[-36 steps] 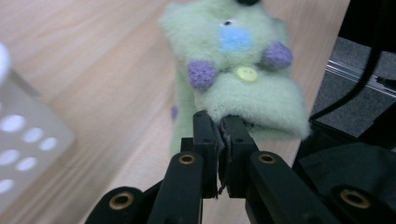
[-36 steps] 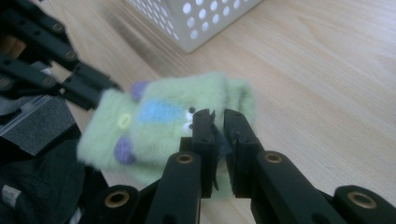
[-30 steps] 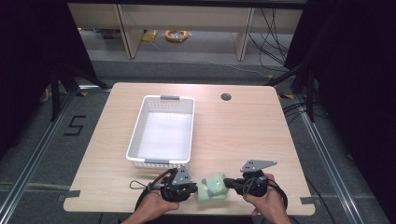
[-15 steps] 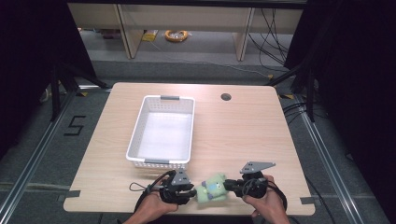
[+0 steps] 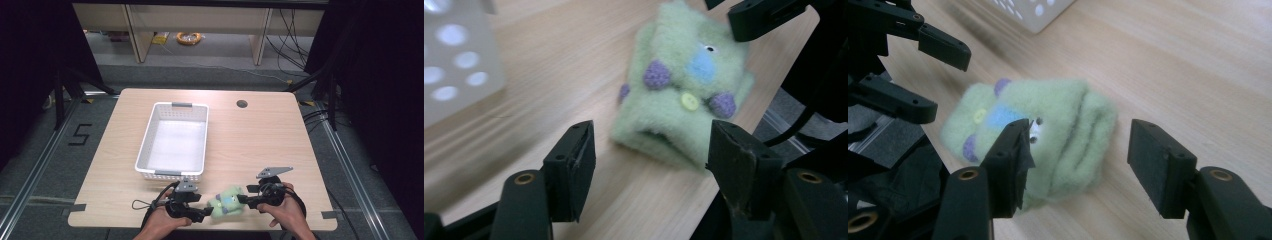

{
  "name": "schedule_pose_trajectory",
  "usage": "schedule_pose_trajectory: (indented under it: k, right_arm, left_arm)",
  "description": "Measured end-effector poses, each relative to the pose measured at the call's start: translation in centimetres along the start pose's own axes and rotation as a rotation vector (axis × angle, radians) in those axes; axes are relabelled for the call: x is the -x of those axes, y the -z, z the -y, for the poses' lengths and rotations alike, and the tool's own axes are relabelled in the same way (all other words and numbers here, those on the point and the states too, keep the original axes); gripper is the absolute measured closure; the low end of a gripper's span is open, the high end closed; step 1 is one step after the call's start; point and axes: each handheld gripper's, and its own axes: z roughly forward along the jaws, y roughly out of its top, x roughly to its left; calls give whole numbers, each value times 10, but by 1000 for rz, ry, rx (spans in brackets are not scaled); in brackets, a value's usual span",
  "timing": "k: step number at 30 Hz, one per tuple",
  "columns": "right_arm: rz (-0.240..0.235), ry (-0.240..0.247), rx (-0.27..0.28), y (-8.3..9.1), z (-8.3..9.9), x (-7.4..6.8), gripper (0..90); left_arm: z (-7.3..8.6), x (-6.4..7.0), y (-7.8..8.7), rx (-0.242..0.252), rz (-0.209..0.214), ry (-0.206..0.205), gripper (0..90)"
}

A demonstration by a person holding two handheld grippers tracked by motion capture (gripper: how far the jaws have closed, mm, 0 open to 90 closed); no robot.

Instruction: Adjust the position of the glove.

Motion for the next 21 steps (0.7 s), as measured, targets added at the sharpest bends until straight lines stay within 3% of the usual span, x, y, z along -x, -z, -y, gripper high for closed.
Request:
schedule_pose_trajectory:
  k: [1, 2, 3, 5, 6, 7, 8, 9, 10, 11, 13, 21]
  right_arm:
    - [-1, 4, -28, -1, -1, 0, 427]
    - [-3, 2, -2, -6, -1, 0, 426]
    - [-2, 4, -39, -7, -2, 1, 425]
    - [-4, 8, -58, -10, -3, 3, 427]
    - [-4, -3, -45, -14, -3, 4, 428]
    - [-2, 0, -73, -15, -3, 6, 428]
    - [-6, -1, -71, -19, -2, 8, 425]
    - [-13, -12, -107, -20, -1, 9, 425]
    - [-25, -21, -103, -22, 0, 9, 425]
    - [-27, -16, -110, -24, 1, 11, 425]
    - [-40, -24, -110, -26, 2, 12, 433]
    - [-76, -36, -115, -31, 5, 13, 465]
  left_arm:
    - [-1, 1, -3, -4, -7, 1, 342]
    - [-3, 0, -7, -3, -8, 5, 340]
    - [-4, -1, -9, -7, -13, 4, 337]
    - [-6, -4, -14, -13, -23, 20, 338]
    - [-6, -6, -15, -27, -26, 10, 342]
    - [-6, -5, -18, -26, -24, 24, 345]
    - [-6, -6, -18, -49, -22, 1, 345]
    - [-5, -6, -19, -53, -23, -3, 344]
    - [-4, -3, -22, -29, -25, 19, 343]
    - [-4, -5, -21, -60, -21, -14, 343]
    - [-3, -3, -23, -42, -20, 14, 351]
    - [0, -5, -26, -57, 33, 15, 408]
